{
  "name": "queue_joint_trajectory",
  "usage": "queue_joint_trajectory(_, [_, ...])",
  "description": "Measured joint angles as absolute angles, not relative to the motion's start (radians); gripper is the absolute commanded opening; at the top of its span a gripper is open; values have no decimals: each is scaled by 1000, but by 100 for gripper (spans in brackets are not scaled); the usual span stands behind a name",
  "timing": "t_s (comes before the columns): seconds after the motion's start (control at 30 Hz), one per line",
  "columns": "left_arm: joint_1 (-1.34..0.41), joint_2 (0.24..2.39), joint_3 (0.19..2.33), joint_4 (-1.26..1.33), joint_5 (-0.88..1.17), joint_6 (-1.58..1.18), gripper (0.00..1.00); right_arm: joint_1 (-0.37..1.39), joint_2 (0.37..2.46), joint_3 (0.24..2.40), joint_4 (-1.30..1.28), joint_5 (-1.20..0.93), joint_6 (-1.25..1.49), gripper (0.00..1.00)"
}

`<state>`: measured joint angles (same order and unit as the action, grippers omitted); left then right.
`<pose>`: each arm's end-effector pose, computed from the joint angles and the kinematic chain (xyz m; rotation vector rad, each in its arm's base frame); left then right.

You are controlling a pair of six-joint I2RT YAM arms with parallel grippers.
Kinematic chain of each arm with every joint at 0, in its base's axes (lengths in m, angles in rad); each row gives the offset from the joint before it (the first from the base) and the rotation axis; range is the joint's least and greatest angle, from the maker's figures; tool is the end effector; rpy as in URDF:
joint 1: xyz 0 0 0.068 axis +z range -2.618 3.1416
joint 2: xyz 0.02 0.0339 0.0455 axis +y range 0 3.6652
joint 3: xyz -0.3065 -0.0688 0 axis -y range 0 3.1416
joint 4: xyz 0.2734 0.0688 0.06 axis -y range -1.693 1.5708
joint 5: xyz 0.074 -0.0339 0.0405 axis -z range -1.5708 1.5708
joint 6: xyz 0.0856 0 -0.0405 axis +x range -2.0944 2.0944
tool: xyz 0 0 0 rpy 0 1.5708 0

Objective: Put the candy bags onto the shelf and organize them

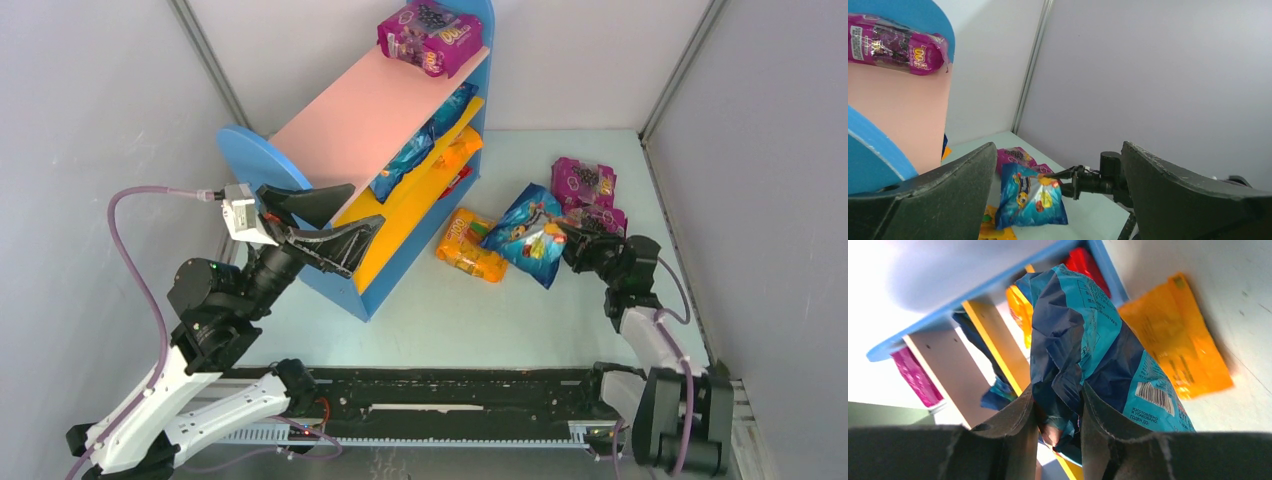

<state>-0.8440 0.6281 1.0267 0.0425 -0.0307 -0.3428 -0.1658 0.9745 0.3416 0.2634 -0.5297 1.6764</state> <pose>0.0983 -0.1066 0.5231 0.2672 1.1600 -1.0349 0.2455 0.0028 0.2004 1.4832 1.6329 1.4468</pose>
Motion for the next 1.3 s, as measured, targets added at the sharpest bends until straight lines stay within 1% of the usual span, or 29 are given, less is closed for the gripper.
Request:
queue_joint_trajectory(0.2, [-844, 628, 1026, 43, -30, -344, 100, -161, 1217, 382, 508, -436, 1756, 1])
queue_joint_trajectory(0.33, [-842, 630, 1026, 44, -30, -344, 100, -155, 1401, 387, 641, -414, 1755, 8])
queue_joint_trajectory(0.47, [-840, 633, 1026, 46, -30, -344, 100, -146, 1502, 388, 712, -434, 1668, 18])
queue_joint_trajectory(0.57, [-838, 634, 1026, 48, -29, -348, 100, -146, 1528, 397, 717, -467, 1543, 33])
queue_joint_trajectory(0.6, [-838, 635, 1026, 49, -29, -349, 100, -146, 1530, 400, 711, -479, 1504, 39])
queue_joint_trajectory(0.67, [-837, 635, 1026, 49, -29, -351, 100, -145, 1528, 412, 674, -509, 1396, 54])
queue_joint_trajectory(0.77, [-832, 638, 1026, 51, -22, -359, 100, -136, 1509, 420, 582, -537, 1251, 79])
queue_joint_trajectory(0.8, [-830, 641, 1026, 53, -20, -361, 100, -133, 1494, 420, 540, -547, 1195, 84])
queue_joint_trajectory(0.83, [-829, 643, 1026, 55, -17, -364, 100, -129, 1477, 421, 499, -553, 1147, 87])
queue_joint_trajectory(0.97, [-827, 653, 1026, 61, -7, -369, 100, -123, 1448, 421, 406, -577, 1024, 92])
queue_joint_trajectory(1.1, [-821, 655, 1026, 65, 2, -375, 100, -121, 1475, 421, 370, -593, 988, 93])
queue_joint_trajectory(1.17, [-820, 655, 1026, 65, 4, -377, 100, -119, 1506, 421, 389, -604, 996, 93])
queue_joint_trajectory(1.3, [-817, 655, 1026, 65, 7, -382, 100, -100, 1603, 435, 529, -638, 1056, 92])
